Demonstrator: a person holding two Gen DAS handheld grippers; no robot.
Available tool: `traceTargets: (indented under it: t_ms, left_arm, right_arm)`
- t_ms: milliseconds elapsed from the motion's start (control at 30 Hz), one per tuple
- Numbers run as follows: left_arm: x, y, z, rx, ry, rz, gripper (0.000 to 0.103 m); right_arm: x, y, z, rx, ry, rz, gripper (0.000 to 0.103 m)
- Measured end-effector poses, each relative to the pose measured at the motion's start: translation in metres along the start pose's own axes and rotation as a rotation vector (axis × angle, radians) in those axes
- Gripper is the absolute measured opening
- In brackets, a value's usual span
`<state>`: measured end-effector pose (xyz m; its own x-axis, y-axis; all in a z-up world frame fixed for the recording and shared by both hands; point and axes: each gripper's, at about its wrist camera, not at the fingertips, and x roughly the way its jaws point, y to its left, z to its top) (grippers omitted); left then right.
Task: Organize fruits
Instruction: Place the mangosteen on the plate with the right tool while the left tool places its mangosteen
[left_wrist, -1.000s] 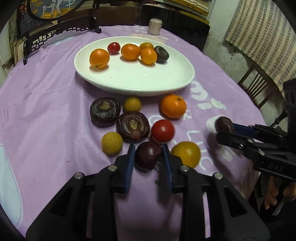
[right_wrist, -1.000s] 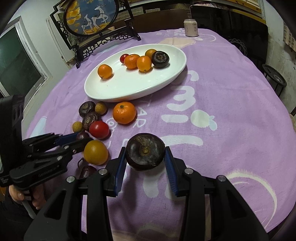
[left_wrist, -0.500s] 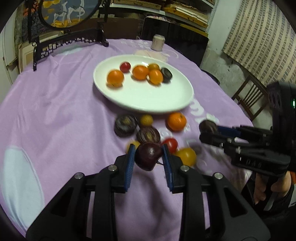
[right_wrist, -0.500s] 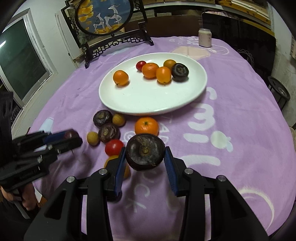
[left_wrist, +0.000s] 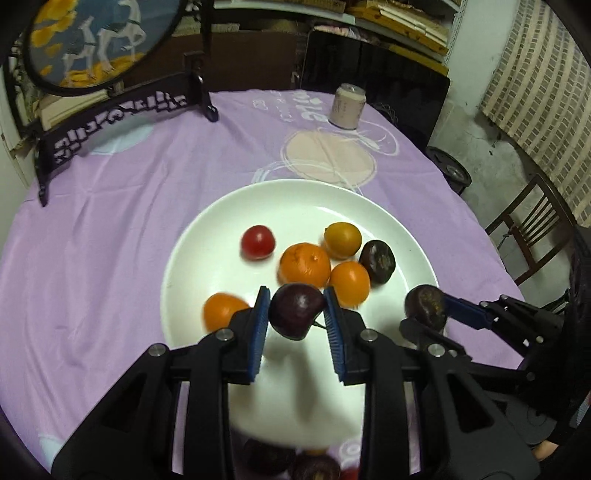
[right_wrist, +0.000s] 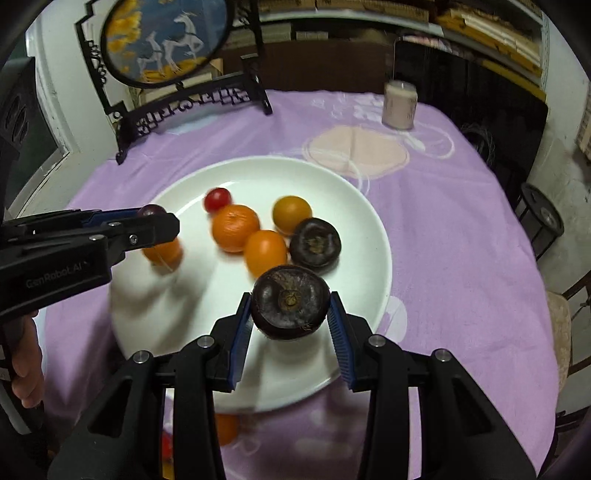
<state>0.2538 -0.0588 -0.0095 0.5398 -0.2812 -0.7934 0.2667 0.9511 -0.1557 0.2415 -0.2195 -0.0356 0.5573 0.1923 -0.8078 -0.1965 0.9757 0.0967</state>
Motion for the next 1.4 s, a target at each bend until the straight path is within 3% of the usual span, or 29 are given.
traceTargets:
  t_ms: [333, 400, 433, 667, 733, 833, 1000, 1400]
  left_arm:
    - [0.032, 0.002, 0.004, 0.004, 0.031, 0.000, 0.030]
    - [0.031, 0.000, 0.003, 0.006, 0.026, 0.004, 0.030]
    - [0.029, -0.001, 0.003, 0.006, 0.020, 0.009, 0.031]
    - [-0.031, 0.004, -0.017, -0.042, -0.102, 0.004, 0.083]
    - [-0.052, 0.006, -0.036, -0.039, -0.139, 0.006, 0.087]
    - [-0.078, 0.009, -0.074, -0.034, -0.169, 0.033, 0.089]
    - [-0.092, 0.028, -0.131, -0.092, -0.124, 0.028, 0.089]
    - [-0.104, 0.049, -0.178, -0.132, -0.090, 0.038, 0.089]
  right_arm:
    - [0.019, -0.009, 0.003, 0.012, 0.014, 0.023, 0.041]
    - [0.019, -0.007, 0.004, -0.002, -0.001, 0.010, 0.049]
    - [0.017, -0.005, 0.004, -0.010, -0.017, -0.003, 0.059]
    - [-0.029, 0.002, -0.007, -0.026, -0.091, -0.018, 0.063]
    - [-0.046, 0.005, -0.022, -0.014, -0.097, -0.003, 0.063]
    - [-0.064, 0.009, -0.048, 0.016, -0.099, 0.032, 0.063]
    - [-0.078, 0.020, -0.076, 0.041, -0.072, 0.048, 0.063]
    - [-0.067, 0.045, -0.096, -0.005, -0.007, 0.037, 0.063]
